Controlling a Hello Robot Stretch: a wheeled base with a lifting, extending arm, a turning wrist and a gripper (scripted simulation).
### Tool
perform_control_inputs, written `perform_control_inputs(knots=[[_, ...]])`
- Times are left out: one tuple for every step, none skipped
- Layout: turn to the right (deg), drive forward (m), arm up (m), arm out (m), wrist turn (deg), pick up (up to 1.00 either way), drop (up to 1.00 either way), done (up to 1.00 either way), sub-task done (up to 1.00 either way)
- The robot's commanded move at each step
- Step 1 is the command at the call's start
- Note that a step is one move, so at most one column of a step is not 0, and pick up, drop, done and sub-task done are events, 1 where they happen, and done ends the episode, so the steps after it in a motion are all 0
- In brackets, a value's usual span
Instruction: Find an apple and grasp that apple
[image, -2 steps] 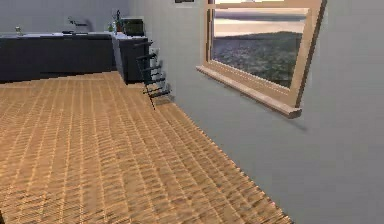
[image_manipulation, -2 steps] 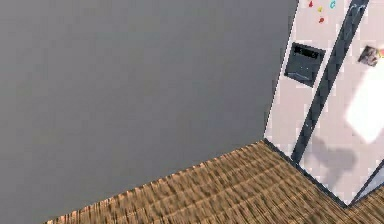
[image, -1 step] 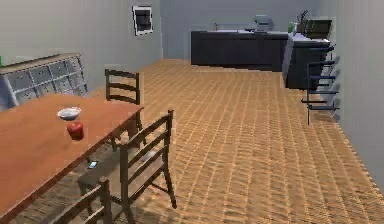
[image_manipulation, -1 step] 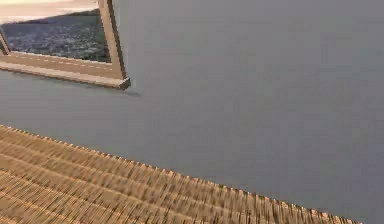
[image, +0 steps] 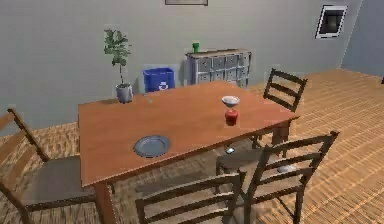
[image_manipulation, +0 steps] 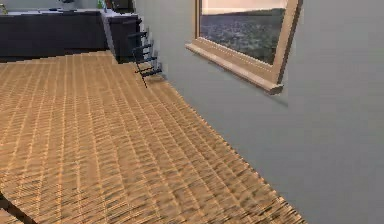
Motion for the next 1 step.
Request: perform_control_inputs(knots=[[-45.0,0.00,0.00,0.00,0.0,0.00,0.00,0.00,0.00]])
